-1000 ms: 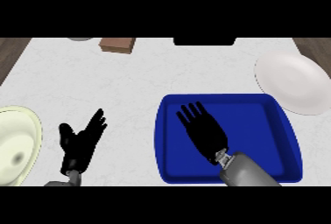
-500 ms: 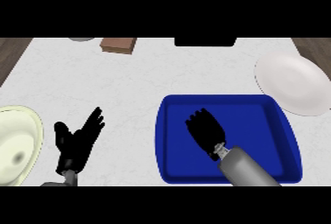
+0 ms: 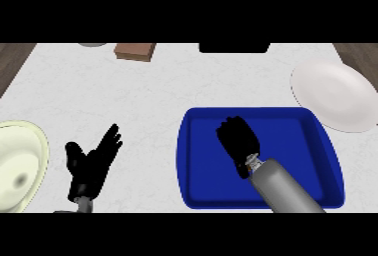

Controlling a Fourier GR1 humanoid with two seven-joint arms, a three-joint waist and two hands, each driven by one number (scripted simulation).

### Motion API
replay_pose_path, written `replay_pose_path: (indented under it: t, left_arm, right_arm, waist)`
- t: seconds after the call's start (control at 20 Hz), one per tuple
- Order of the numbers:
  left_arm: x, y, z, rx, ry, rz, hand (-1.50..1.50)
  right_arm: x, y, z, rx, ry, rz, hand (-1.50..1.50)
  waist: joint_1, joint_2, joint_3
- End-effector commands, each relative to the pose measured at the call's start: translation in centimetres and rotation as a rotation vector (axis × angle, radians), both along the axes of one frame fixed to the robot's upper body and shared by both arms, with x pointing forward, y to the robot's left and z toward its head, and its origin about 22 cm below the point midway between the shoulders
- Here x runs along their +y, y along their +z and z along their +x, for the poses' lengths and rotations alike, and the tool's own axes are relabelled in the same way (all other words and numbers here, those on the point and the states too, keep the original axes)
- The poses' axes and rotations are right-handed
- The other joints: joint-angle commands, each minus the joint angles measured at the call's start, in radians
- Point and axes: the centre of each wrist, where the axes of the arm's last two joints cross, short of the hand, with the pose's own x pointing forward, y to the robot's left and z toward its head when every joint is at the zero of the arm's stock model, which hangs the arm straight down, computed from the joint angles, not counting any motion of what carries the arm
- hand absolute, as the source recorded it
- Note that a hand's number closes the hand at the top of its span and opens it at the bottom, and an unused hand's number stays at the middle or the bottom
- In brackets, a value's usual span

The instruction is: Pick the sweet potato from the tray and place it in the plate

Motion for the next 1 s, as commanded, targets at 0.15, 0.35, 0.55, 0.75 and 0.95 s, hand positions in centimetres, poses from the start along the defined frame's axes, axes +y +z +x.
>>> replay_pose_path:
  t: [0.15,0.35,0.55,0.75,0.95]
  left_arm:
    - [0.8,0.0,-0.1,-0.009,0.038,0.007,0.00]
    - [-0.4,0.4,0.5,-0.028,-0.010,0.001,0.00]
    - [-0.5,0.9,1.2,-0.034,-0.044,-0.003,0.00]
    - [-1.4,1.3,1.7,-0.047,-0.083,-0.001,0.00]
    - [-2.0,0.3,1.1,-0.014,-0.058,-0.006,0.00]
  right_arm:
    - [-2.9,3.3,4.5,-0.087,-0.769,0.377,1.50]
    - [-3.5,8.1,6.9,-0.381,-1.024,0.604,1.50]
    - [-2.5,10.6,8.6,-0.680,-1.165,0.672,1.50]
    - [-2.4,11.9,10.1,-0.888,-1.286,0.777,1.50]
    - [-4.2,13.1,11.1,-1.049,-1.366,0.897,1.50]
  waist:
    - [-0.047,0.025,0.016]
    - [0.017,0.031,0.012]
    - [0.065,0.041,0.006]
    - [0.074,0.045,0.005]
    - [0.067,0.039,0.006]
